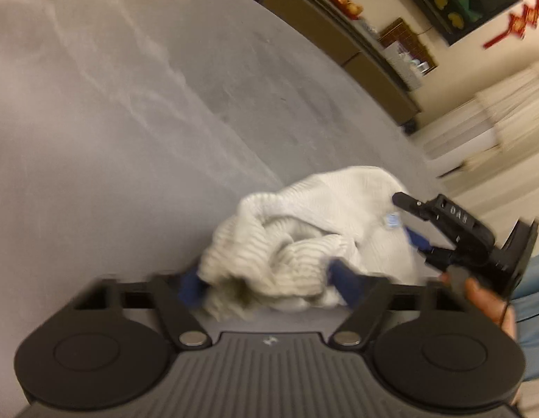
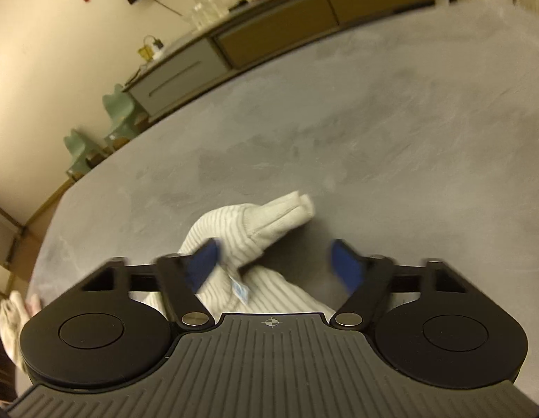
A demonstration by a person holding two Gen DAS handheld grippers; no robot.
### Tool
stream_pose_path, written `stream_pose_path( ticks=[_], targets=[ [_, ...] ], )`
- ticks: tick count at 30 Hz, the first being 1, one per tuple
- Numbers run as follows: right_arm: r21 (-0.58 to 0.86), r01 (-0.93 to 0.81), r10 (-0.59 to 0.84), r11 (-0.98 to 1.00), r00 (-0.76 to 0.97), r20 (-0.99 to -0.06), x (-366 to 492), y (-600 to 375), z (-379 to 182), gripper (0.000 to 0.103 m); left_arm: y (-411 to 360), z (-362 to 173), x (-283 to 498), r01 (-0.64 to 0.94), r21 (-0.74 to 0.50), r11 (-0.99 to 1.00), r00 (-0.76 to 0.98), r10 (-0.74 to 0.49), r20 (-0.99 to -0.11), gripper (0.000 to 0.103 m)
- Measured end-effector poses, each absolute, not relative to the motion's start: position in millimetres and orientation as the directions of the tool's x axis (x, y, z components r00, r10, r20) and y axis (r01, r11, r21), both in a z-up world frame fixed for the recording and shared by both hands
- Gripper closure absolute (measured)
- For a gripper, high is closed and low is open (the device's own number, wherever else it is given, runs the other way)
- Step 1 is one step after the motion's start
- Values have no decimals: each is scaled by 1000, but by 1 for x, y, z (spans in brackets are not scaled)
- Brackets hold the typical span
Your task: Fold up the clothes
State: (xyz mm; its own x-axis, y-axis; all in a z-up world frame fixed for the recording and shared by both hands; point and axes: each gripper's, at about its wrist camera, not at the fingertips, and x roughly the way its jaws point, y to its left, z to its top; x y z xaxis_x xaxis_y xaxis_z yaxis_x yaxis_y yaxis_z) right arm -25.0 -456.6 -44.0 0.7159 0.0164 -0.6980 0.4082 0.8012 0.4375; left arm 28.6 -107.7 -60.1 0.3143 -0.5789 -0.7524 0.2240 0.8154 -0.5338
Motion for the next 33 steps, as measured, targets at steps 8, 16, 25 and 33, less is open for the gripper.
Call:
stream_pose_path(
  ticks=[8, 16, 25, 33],
  targets=[
    [512, 374, -78, 773, 857, -510, -48, -459, 17, 94, -96, 9, 24, 585, -342, 736, 466, -650, -600, 76],
    [372, 541, -147, 755, 692, -707, -64, -485, -19, 72, -71, -32, 25, 584, -244, 774, 350, -511, -785, 62],
    [508, 596, -158, 622, 731, -664, -102, -522, -12, 35, -53, -51, 67, 399, -348, 848, 336, -489, -805, 38],
    [273, 553, -212, 787, 658, -723, -62, -498, -22, 19, -100, -57, 93, 488, -351, 799, 299, -531, -793, 44]
  ],
)
